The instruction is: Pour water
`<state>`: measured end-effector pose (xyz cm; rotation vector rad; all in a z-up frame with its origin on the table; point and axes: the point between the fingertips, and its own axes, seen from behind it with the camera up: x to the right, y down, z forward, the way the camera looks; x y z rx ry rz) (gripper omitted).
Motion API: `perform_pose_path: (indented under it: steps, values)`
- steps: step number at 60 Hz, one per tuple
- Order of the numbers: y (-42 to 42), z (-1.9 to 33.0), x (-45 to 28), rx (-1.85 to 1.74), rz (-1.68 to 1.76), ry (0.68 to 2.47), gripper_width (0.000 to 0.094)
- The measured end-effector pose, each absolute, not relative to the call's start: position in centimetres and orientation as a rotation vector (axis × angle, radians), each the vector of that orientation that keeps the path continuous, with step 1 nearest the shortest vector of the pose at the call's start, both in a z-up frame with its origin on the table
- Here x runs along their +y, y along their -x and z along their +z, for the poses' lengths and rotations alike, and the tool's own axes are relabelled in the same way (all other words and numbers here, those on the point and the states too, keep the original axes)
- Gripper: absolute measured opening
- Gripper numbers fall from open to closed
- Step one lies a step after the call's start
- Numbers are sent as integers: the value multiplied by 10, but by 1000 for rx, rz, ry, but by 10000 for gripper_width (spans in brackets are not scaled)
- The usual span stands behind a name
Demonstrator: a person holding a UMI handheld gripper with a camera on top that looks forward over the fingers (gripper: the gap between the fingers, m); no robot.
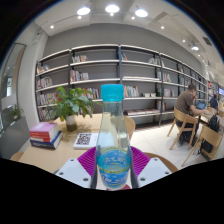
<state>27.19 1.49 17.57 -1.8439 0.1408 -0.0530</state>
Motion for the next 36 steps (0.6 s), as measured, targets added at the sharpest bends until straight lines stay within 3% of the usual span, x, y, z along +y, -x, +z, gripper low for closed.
perform_pose_path:
  steps: [19,26,36]
  values:
    - [-275,83,10,55,-73,2000,491]
    - [-271,83,10,51,-97,1934,488]
    - [-279,81,3,105,-101,1941,568]
